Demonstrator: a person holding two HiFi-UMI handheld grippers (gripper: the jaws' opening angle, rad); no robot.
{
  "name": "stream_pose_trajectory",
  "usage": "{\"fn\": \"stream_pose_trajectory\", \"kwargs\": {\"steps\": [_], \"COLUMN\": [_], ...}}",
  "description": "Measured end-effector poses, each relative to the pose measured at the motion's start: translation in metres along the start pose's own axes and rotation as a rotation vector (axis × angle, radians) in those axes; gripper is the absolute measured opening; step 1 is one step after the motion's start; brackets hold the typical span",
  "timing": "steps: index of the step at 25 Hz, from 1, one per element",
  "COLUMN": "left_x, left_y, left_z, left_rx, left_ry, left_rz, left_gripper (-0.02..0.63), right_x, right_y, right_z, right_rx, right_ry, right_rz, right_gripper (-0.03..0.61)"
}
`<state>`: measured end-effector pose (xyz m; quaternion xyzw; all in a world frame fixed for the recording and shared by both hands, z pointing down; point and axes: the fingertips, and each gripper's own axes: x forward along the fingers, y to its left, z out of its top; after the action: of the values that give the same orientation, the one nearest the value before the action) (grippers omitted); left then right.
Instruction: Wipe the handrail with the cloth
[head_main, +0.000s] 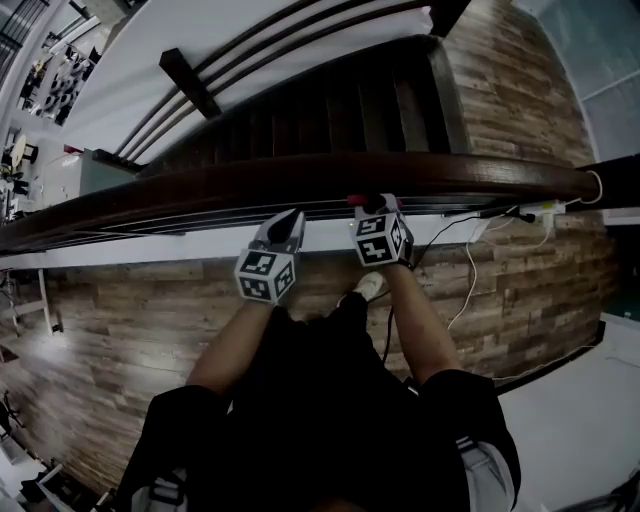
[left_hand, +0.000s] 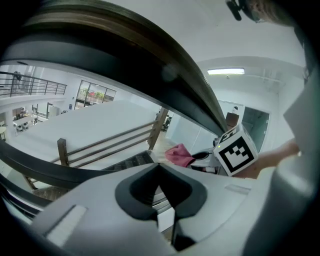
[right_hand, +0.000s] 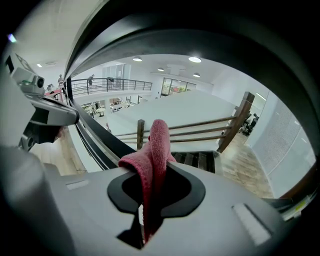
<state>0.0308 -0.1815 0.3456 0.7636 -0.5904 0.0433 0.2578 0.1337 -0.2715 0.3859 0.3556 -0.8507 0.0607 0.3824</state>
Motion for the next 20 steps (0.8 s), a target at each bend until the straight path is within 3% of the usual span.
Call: {"fn": "stream_pose_trajectory", "kwargs": {"steps": [20], "left_x": [-0.078], "left_y": [0.099], "left_z": [0.008], "left_rx": [-0.058], "left_ry": [-0.066], "left_rz": [0.157], "left_gripper": [-0.002], "right_x": [0.033], "right_y": [0.104], "right_z": [0.055], "right_rx": [-0.091], "right_ry": [-0.023], "right_rz": [0.078], "right_gripper": [0.044]}}
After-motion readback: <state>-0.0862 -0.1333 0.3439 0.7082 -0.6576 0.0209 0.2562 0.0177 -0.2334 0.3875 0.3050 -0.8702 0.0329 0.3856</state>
